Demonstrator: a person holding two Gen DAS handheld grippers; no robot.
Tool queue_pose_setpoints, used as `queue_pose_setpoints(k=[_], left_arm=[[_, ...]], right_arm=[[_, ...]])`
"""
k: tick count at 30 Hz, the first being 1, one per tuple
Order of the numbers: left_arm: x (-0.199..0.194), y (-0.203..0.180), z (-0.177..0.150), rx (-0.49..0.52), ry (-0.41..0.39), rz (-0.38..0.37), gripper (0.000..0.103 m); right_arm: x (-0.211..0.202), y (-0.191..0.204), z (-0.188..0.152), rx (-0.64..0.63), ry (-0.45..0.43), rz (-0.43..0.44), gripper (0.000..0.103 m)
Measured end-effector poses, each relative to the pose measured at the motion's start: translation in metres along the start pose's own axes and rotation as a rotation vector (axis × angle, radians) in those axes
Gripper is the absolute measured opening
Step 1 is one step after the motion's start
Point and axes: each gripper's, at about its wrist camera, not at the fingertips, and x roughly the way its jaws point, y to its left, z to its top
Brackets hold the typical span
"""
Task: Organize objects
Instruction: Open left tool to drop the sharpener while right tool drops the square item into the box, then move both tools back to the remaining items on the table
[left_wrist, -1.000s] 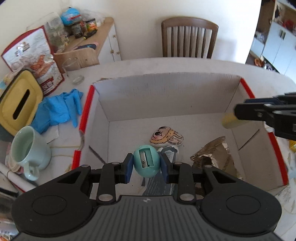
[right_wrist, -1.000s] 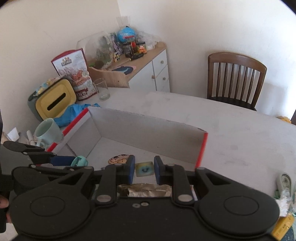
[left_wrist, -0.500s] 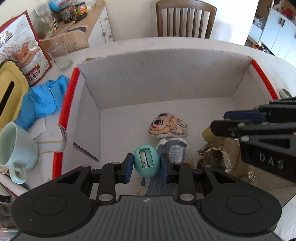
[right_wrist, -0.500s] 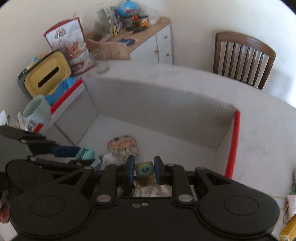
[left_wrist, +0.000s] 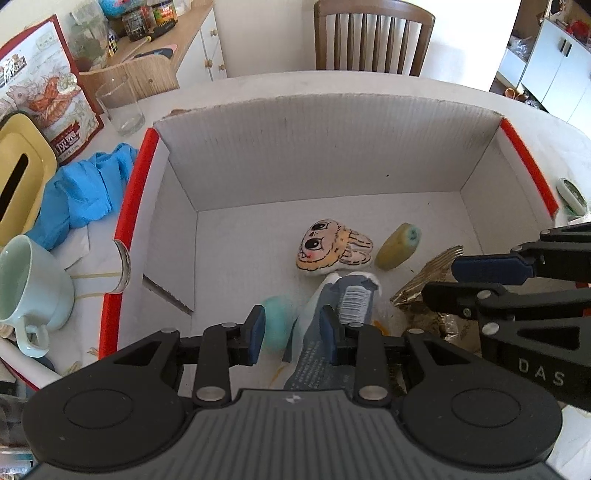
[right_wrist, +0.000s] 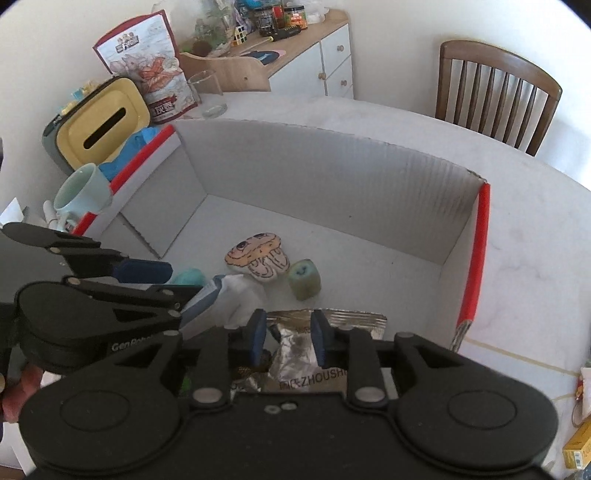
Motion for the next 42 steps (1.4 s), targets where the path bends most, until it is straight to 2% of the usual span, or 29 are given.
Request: queue_pose_setpoints(k=[2,4,14,23,29,32,33,41,42], left_arm=[[-0.004,-0.002,0.000,0.003,-0.008,0.013,0.040],[-0.010,-0.005,-0.001,0.009,-0.029,0.022,0.053],[-0.047,-0.013,-0.003,-0.006,-0.101,0.011,0.054],[-0.085,-0.037,-0.010,-0.019,-0.163,-0.020,0.054],[-0.113,-0.062,-0.017,0.007,-0.225,-0.051,0.062],[-0.125,-0.075,-0.021,0.018,-0.247,-0.065,0.064],[-0.128,-0.079,-0.022,0.021,-0.251,-0.069,0.065],[-0.148,-0.113,-0.032,0.043,-0.287,-0.111,0.071],[-0.149,-0.118,-0.033,0.045,-0.289,-0.117,0.075]], right_arm=[[-0.006,0.000,-0.001,0.001,-0.009,0.010,0.027],[-0.014,0.001,-0.002,-0.003,-0.023,0.015,0.028],[-0.056,0.000,-0.008,-0.001,-0.108,0.041,0.032],[-0.102,-0.009,-0.023,-0.011,-0.188,0.046,0.036],[-0.134,-0.019,-0.039,-0.005,-0.234,0.046,0.038],[-0.150,-0.027,-0.049,0.006,-0.258,0.046,0.047],[-0.155,-0.031,-0.052,0.010,-0.267,0.047,0.053],[-0.196,-0.062,-0.088,0.034,-0.315,0.050,0.062],[-0.200,-0.067,-0.093,0.042,-0.320,0.048,0.064]])
